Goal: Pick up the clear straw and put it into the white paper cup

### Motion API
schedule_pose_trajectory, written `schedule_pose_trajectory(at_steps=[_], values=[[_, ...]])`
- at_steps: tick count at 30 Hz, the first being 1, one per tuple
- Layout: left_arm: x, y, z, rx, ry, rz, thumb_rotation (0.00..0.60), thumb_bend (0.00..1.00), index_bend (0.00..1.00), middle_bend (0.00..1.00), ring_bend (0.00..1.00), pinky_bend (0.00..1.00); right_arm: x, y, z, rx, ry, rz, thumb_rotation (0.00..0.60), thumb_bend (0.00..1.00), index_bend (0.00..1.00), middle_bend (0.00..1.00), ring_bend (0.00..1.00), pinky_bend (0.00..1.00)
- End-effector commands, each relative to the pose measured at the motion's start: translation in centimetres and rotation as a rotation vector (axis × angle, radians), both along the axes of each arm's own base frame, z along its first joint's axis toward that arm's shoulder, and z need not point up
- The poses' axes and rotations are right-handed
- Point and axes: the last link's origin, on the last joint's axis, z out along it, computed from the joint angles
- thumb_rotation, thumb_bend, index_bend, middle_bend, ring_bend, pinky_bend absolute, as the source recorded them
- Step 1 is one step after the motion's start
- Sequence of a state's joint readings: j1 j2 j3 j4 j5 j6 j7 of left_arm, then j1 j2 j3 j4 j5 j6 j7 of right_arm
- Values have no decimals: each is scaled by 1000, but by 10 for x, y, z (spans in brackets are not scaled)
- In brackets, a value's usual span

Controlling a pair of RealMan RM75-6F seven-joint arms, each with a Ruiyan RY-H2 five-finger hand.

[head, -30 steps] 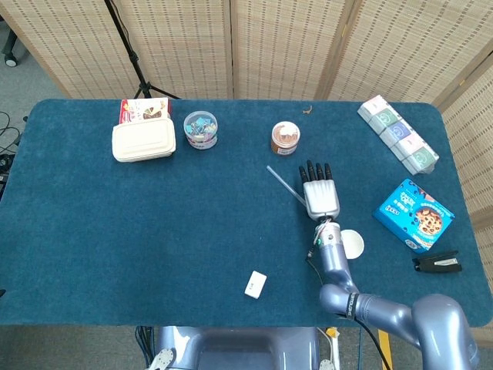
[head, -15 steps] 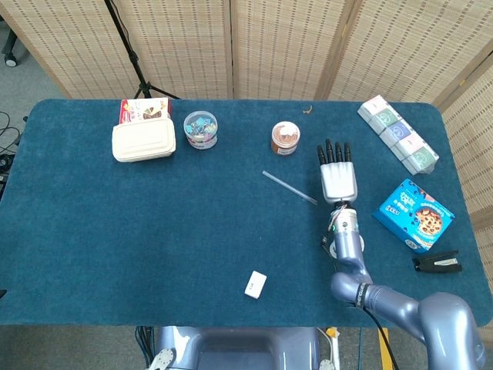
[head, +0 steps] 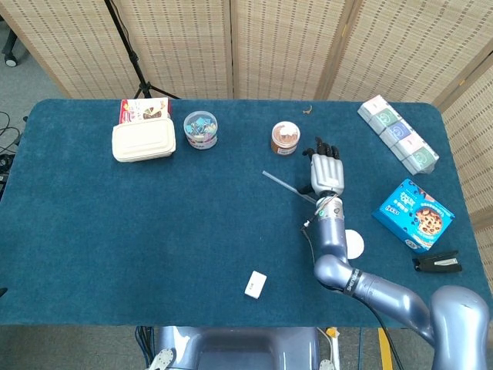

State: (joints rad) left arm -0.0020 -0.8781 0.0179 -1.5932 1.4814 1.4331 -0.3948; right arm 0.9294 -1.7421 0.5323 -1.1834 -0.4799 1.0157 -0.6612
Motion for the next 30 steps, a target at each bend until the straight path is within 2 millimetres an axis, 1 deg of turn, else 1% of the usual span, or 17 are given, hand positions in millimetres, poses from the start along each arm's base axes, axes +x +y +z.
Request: schedule_pose_trajectory(at_steps=[1,4,10,16,18,24,30], values=[[0,2,0,-1,-1,5,600,0,0,0,0,0,8,-7,-11,15,-29,-33,600,0,367,0,0,0],[-1,4,0,-4,1,11,600,0,0,0,0,0,10,-12,-19,22,-39,-57,600,0,384,0,0,0],[-1,5,-1,-6,3,14,600,0,0,0,0,0,11,-17,-29,16,-50,-79,600,0,397,0,0,0],[-2,8,-1,-7,3,22,600,0,0,0,0,0,16,-18,-43,-10,-65,-88,600,0,413,0,0,0],[-2,8,-1,-10,1,24,600,0,0,0,0,0,18,-18,-48,-9,-101,-104,600,0,419,0,0,0],[-3,9,1,-4,-6,27,600,0,0,0,0,0,20,-20,-54,-21,-112,-118,600,0,425,0,0,0],[-4,9,2,-5,-10,28,600,0,0,0,0,0,16,-22,-57,-34,-101,-142,600,0,429,0,0,0]])
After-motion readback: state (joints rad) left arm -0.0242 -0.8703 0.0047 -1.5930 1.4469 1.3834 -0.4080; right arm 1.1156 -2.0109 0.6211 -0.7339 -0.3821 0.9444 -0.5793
